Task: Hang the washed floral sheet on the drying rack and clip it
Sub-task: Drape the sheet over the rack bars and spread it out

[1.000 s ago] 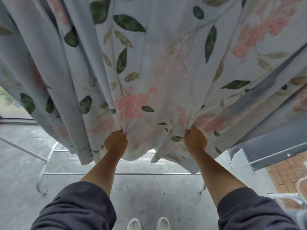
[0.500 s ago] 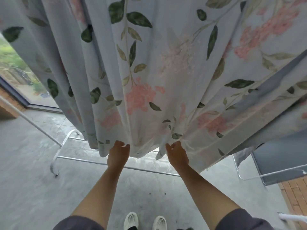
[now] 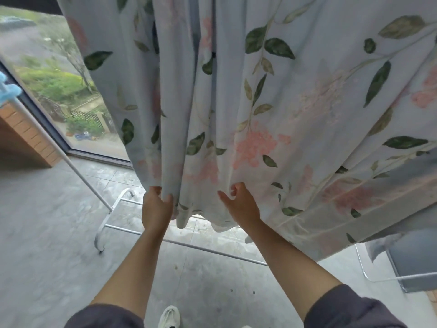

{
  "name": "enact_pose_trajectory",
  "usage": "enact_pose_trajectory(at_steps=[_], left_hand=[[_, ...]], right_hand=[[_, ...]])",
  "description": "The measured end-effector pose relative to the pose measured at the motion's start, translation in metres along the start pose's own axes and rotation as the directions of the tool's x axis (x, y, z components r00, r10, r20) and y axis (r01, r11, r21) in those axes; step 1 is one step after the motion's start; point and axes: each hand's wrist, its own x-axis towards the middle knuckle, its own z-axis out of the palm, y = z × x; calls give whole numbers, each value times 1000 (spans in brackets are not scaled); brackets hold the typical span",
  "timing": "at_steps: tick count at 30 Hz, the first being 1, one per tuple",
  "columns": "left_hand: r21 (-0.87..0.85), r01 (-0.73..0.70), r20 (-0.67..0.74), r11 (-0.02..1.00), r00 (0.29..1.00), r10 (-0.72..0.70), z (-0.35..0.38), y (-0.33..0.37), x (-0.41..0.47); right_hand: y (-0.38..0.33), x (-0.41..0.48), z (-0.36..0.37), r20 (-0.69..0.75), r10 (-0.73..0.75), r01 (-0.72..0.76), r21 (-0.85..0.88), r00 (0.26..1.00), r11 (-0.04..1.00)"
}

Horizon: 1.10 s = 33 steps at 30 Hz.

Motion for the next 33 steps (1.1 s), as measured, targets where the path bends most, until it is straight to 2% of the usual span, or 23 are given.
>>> enact_pose_trajectory(at_steps=[4, 8, 11, 13, 16, 19, 22, 26, 33], left_hand=[[-24, -89, 2, 996, 996, 89, -37, 4, 70], [-11, -259, -48, 966, 965, 258, -68, 28, 134], [34, -393, -9, 919, 919, 393, -76, 65, 164], [125, -433, 27, 893, 901, 433, -74, 88, 176], [359, -474, 117, 804, 878, 465, -70, 104, 190], [439, -502, 123, 745, 855, 503, -64, 96, 198], [454, -486, 145, 747, 867, 477, -56, 67, 201], [500, -434, 223, 749, 901, 373, -45, 18, 193], [530, -323, 277, 784, 940, 200, -41, -18, 181]], right_hand=[[-69, 25, 34, -10, -10, 11, 41, 1000, 999], [-143, 68, 44, -218, -11, 25, 61, 976, 998], [-179, 92, 37, -332, -82, 44, -120, 940, 992], [-185, 100, 32, -343, -124, 44, -232, 931, 972], [-182, 102, 35, -345, -132, 14, -324, 929, 946], [-165, 101, 40, -344, -112, -32, -387, 932, 922], [-136, 96, 43, -360, -70, -97, -427, 930, 899], [-96, 86, 46, -363, 4, -178, -448, 932, 876], [-72, 75, 60, -311, 88, -227, -447, 946, 865]])
